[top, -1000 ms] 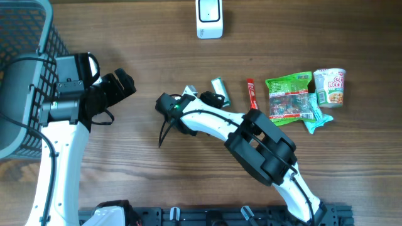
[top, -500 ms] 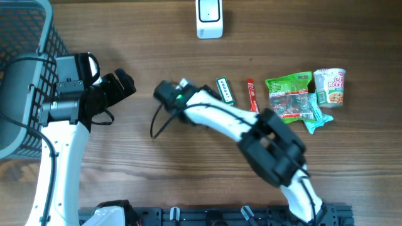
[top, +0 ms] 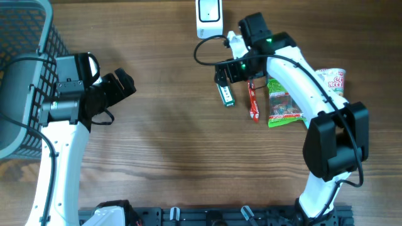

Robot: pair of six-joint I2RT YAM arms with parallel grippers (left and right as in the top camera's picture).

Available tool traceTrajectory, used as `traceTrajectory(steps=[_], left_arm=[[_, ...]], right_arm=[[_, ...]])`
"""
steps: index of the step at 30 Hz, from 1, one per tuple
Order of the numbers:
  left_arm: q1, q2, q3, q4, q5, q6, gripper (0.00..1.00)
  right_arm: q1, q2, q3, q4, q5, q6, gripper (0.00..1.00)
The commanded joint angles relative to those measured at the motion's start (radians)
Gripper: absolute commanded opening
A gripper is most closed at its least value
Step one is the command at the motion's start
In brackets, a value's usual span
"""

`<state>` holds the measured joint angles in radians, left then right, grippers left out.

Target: Scan the item barcode

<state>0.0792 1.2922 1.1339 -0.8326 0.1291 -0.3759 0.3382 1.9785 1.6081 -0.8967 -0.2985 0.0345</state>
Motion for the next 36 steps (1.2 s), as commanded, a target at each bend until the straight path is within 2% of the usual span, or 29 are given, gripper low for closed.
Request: traceTrajectory(steps=[1, 2, 4, 6, 10, 13, 22, 28, 36], left_arm=[[-0.003, 0.004, -0.001, 0.002, 0.008, 0.009, 1.0], [-0.003, 0.004, -0.001, 0.002, 0.008, 0.009, 1.0], [-0.003, 0.004, -0.001, 0.002, 0.008, 0.009, 1.0], [-0.003, 0.004, -0.001, 0.002, 0.008, 0.009, 1.0], [-0.003, 0.004, -0.001, 0.002, 0.008, 0.009, 1.0], [-0.003, 0.004, -0.001, 0.002, 0.008, 0.009, 1.0], [-0.003, 0.004, -0.001, 0.002, 0.008, 0.009, 1.0], [-0.003, 0.004, -0.001, 0.002, 0.008, 0.009, 1.0], [-0.003, 0.004, -0.001, 0.002, 0.008, 0.009, 1.0]], right_arm=[[-0.006, 0.015, -0.061, 0.031, -0.095, 0.029, 0.86], [-0.005, 0.015, -0.074, 0.043, -0.095, 0.029, 0.73], [0.008, 0.015, -0.108, 0.077, -0.095, 0.029, 0.57], [0.018, 0.015, -0.149, 0.121, -0.055, 0.064, 0.53], [0.019, 0.015, -0.208, 0.195, 0.129, 0.184, 0.55], [0.019, 0.015, -0.221, 0.232, 0.13, 0.179, 0.56], [0.022, 0.015, -0.229, 0.243, 0.1, 0.211, 0.36], [0.024, 0.025, -0.237, 0.244, 0.058, 0.212, 0.31], [0.024, 0.025, -0.298, 0.32, 0.065, 0.211, 0.32]])
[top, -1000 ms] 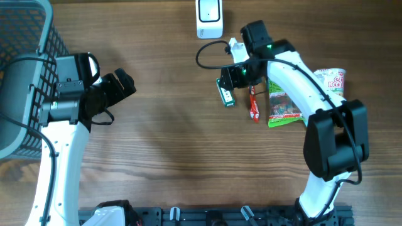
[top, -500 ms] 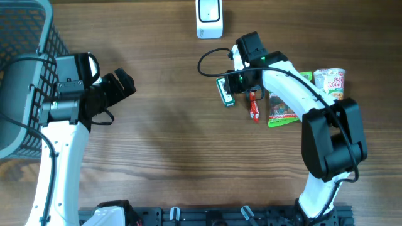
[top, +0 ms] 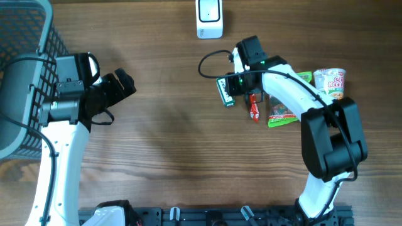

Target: Scan the item barcode

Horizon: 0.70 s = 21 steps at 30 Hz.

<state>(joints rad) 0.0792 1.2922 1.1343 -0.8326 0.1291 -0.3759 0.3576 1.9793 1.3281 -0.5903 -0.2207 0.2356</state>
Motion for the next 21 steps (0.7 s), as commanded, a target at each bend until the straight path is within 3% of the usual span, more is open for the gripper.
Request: traceTrajectory(steps=[1, 12, 21], left_arm=[[-0.003, 0.004, -0.001, 0.002, 0.008, 0.009, 1.0], [-0.003, 0.004, -0.001, 0.002, 0.008, 0.009, 1.0], [-0.003, 0.004, -0.001, 0.002, 0.008, 0.009, 1.0]], right_arm=[[0.004, 0.024, -0.018, 0.014, -0.013, 0.009, 0.32], [0.004, 0.026, -0.028, 0.016, -0.037, 0.03, 0.24], [0.004, 0.026, -0.029, 0.015, -0.075, 0.03, 0.27]])
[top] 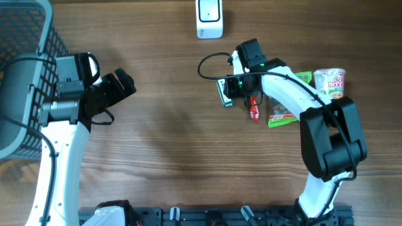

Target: Scan the item barcode

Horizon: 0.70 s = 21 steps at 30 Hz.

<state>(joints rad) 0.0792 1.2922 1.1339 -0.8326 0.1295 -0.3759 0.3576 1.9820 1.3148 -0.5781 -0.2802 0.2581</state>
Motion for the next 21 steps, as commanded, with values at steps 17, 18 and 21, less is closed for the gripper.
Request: traceTrajectory(steps=[17, 18, 21], left_arm=[[-0.003, 0.004, -0.001, 0.002, 0.008, 0.009, 1.0], [-0.003, 0.004, -0.001, 0.002, 0.008, 0.009, 1.0], [-0.003, 0.004, -0.001, 0.002, 0.008, 0.009, 1.0]], right_arm=[[0.003, -0.034, -0.075, 0.092, -0.008, 0.031, 0.04], [0.005, -0.043, -0.075, 0.092, -0.008, 0.031, 0.04], [0.006, -0.056, -0.075, 0.091, -0.008, 0.032, 0.04]])
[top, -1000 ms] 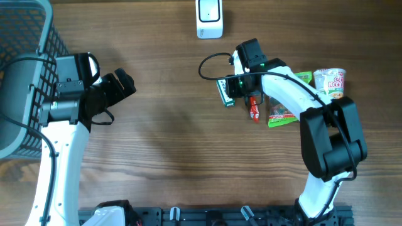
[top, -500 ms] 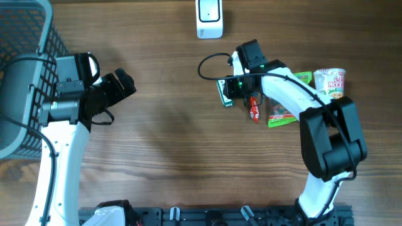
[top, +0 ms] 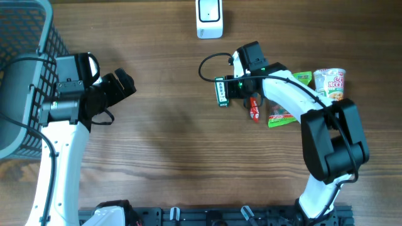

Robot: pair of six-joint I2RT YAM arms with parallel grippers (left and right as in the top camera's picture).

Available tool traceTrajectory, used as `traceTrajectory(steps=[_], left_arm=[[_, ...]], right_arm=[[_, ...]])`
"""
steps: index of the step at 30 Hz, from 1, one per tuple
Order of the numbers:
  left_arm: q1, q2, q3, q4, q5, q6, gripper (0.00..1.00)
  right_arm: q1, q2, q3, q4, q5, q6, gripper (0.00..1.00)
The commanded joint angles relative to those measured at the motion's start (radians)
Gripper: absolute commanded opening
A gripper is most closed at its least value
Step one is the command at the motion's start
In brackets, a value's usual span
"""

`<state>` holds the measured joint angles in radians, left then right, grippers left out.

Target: Scan the item barcode

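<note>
A small green pack (top: 221, 91) with a white label is at the tip of my right gripper (top: 227, 88), which looks shut on it, below and slightly right of the white barcode scanner (top: 209, 19) at the table's far edge. The pack lies straight, long side toward the scanner. My left gripper (top: 123, 85) hangs over the left part of the table, far from the items, with nothing in it; how its jaws stand does not show.
A red stick pack (top: 254, 109), a green snack bag (top: 281, 115) and a cup of noodles (top: 331, 81) lie to the right, partly under my right arm. A grey wire basket (top: 25, 37) fills the far left corner.
The green pack has turned from slightly tilted to straight and shifted a little left with my right gripper. The left arm has not moved.
My right gripper was over the far end of the tilted green pack lying next to the red stick. Then the wrist had drawn back from the scanner with its fingers at the pack. Now the pack has turned straight, slightly further left, in the gripper.
</note>
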<state>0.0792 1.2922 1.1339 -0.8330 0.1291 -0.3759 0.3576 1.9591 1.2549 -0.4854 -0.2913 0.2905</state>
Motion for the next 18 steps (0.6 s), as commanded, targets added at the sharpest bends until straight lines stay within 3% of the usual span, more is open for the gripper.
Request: traceTrajectory(steps=[1, 4, 5, 6, 8, 18], left_arm=[[-0.003, 0.004, -0.001, 0.002, 0.009, 0.009, 1.0], [-0.003, 0.004, -0.001, 0.002, 0.008, 0.009, 1.0], [-0.003, 0.004, -0.001, 0.002, 0.008, 0.009, 1.0], [-0.003, 0.004, -0.001, 0.002, 0.008, 0.009, 1.0], [-0.003, 0.004, -0.001, 0.002, 0.008, 0.009, 1.0], [-0.003, 0.004, -0.001, 0.002, 0.008, 0.009, 1.0]], right_arm=[[0.009, -0.033, -0.015, -0.003, 0.005, 0.0, 0.04], [0.022, -0.033, -0.016, -0.006, 0.013, 0.002, 0.08], [0.027, -0.033, -0.016, -0.005, 0.013, 0.007, 0.19], [0.032, -0.032, -0.017, -0.003, 0.014, 0.014, 0.41], [0.043, -0.032, -0.019, 0.005, 0.014, 0.028, 0.54], [0.058, -0.032, -0.019, 0.019, 0.134, 0.087, 0.48]])
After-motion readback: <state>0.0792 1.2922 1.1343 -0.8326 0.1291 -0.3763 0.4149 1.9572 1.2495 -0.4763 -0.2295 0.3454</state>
